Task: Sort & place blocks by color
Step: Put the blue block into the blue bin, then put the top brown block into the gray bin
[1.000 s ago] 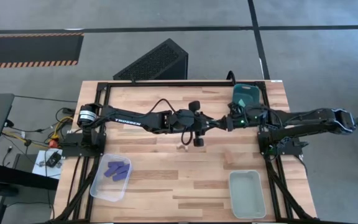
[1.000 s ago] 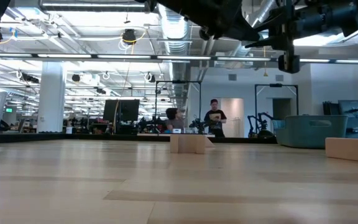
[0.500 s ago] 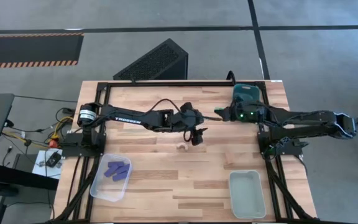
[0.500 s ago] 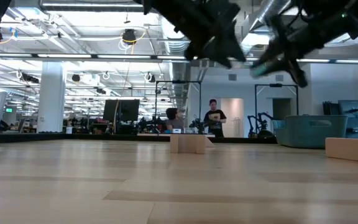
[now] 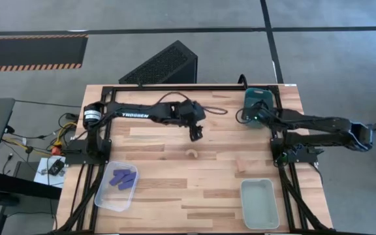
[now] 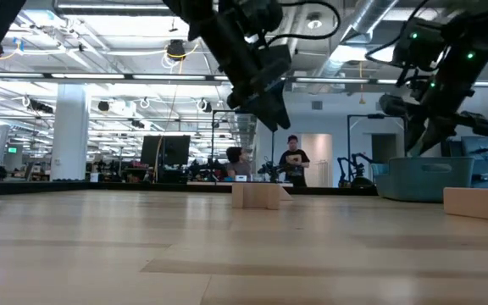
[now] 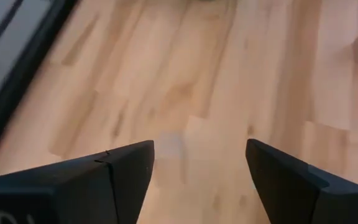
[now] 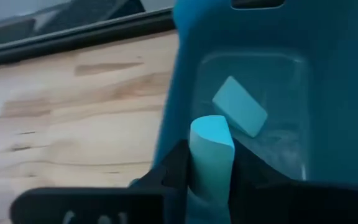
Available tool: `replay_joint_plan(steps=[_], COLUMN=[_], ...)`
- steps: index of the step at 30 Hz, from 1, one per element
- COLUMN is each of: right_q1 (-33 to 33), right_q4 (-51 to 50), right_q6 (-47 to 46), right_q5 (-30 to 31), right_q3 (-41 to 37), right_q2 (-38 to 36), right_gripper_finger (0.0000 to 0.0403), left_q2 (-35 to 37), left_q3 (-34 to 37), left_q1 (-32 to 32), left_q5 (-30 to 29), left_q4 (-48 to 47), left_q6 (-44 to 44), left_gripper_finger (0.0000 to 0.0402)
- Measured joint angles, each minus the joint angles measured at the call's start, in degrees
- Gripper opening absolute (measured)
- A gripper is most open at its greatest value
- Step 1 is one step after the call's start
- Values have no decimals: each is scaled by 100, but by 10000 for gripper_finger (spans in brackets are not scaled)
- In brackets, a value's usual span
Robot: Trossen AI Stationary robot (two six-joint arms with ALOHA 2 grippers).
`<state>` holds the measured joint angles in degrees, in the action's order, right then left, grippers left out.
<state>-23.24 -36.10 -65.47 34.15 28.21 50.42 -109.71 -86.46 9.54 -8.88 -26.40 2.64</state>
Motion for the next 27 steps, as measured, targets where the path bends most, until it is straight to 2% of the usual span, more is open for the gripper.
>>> replay_joint_plan(steps=[3,5,10,14,24,27], right_q1=[-245,-346,-441,-329,-36,4], right_q4=[-9,-4,79,103,173,202], right_q6=[78,79,56,50,81,-14], right_q5=[-153,-151,-269,-358,-758,-840], right_q3=[0,0,2,2,0,0], right_q2=[138,194,231,120,54,54], right_gripper_finger=[117,141,195,224,226,222], left_q2=[-82,-202,-633,-948,-1369,-1400], left_q3=[122,166,155,160,162,156], left_q1=[228,367,617,688,680,682], left_q5=[216,354,764,839,864,869], left_q4=[428,398,597,588,667,708], left_q6=[-660,-930,-1062,-1267,-1458,-1550], left_gripper_finger=[235,229,224,224,223,208])
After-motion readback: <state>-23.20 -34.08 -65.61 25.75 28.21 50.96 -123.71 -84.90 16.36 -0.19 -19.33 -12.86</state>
